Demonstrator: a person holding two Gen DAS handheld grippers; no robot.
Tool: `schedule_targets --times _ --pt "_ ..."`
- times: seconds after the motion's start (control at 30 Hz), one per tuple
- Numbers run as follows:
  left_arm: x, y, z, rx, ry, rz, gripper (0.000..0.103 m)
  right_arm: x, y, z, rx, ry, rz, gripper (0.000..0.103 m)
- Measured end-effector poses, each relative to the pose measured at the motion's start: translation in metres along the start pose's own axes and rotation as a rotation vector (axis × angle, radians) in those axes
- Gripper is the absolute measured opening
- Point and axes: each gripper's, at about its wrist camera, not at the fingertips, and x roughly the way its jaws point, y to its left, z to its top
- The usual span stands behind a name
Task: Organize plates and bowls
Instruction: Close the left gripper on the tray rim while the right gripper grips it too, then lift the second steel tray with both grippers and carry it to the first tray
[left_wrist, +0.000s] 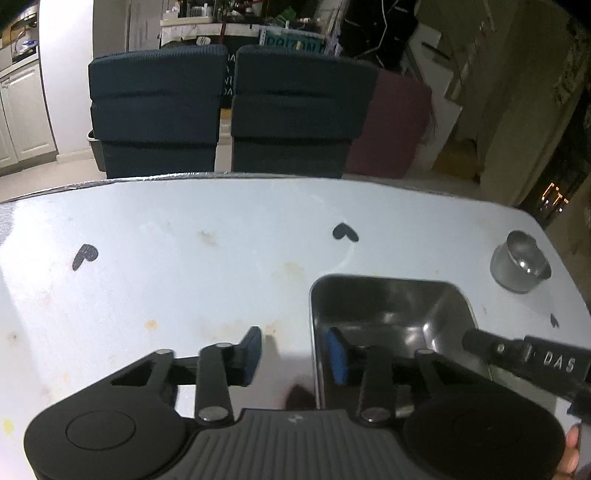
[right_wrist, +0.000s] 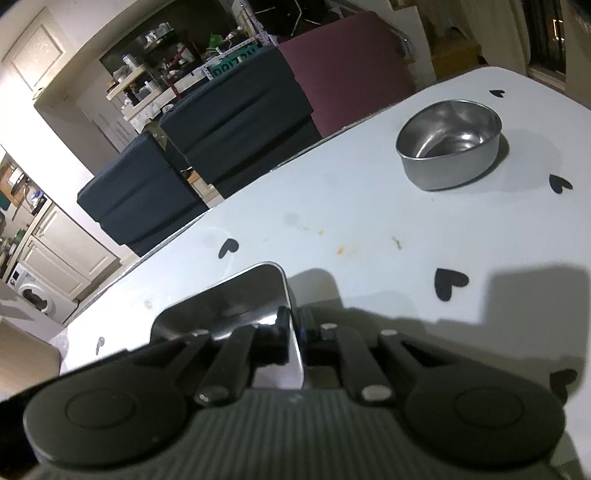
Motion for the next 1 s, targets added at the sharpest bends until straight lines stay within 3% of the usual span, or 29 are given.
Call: schedule_targets --times 0.23,0.7,1.0 --pt "-0.009 0.0 0.0 -0.021 -0.004 -0.045 0.012 0.001 -0.002 0.006 -0.033 0.047 0.025 0.007" --pt "-0.009 -0.006 -0.004 -0.006 0.041 -0.056 0.004 -0.001 0.017 0.003 -0.232 0.051 -0.023 0.005" --pt "-0.022 -0.014 -0.003 0.034 0.008 -0.035 0.003 -0.003 0.018 0.003 -0.242 0.056 -0.025 0.003"
